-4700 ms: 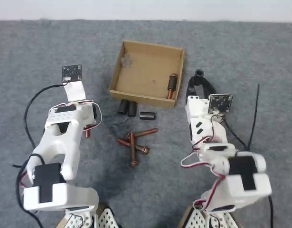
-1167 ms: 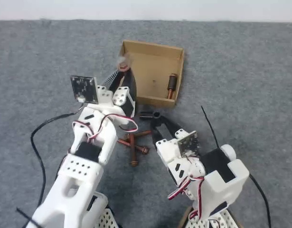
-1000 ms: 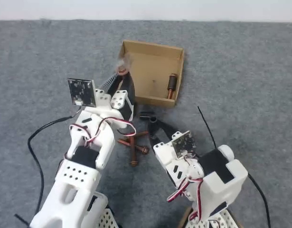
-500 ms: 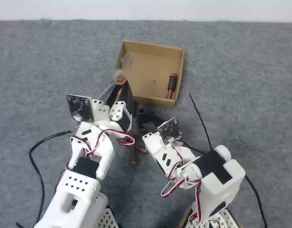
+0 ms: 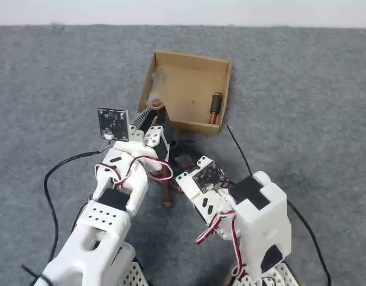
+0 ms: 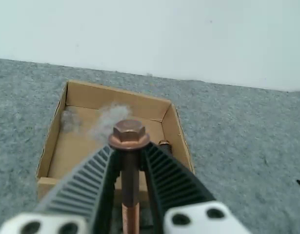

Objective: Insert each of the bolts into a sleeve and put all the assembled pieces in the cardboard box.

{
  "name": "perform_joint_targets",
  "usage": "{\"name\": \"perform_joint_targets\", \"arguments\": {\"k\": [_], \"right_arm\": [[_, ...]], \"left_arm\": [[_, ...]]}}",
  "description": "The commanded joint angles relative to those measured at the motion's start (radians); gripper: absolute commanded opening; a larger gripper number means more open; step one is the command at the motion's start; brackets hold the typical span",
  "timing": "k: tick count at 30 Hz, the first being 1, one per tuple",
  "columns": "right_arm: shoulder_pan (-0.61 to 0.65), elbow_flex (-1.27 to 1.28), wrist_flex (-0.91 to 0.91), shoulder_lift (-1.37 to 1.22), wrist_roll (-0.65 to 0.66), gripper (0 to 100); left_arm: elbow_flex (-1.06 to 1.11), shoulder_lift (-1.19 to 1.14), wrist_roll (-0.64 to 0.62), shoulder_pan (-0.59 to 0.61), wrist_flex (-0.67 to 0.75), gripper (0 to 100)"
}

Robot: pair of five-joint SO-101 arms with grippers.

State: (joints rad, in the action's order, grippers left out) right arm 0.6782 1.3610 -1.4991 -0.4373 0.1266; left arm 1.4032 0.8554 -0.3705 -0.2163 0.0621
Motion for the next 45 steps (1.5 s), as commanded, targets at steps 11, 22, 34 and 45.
{"name": "perform_joint_targets", "arguments": {"k": [11, 22, 34, 45], "right_arm": [[0.005, -0.026, -0.025, 0.018, 0.015, 0.7], [0.008, 0.035, -0.139, 0.019, 0.017, 0.7], [-0.001, 0.089, -0.171, 0.062, 0.015, 0.7], [-0.038, 0.144, -0.124, 0.145, -0.041, 0.6]], "left_arm": [[-0.019, 0.005, -0.011, -0.009, 0.173, 1], [-0.001, 0.002, -0.011, -0.028, 0.195, 1], [0.028, 0.002, -0.009, -0.069, 0.193, 1], [0.059, 0.003, 0.015, -0.121, 0.193, 1]]}}
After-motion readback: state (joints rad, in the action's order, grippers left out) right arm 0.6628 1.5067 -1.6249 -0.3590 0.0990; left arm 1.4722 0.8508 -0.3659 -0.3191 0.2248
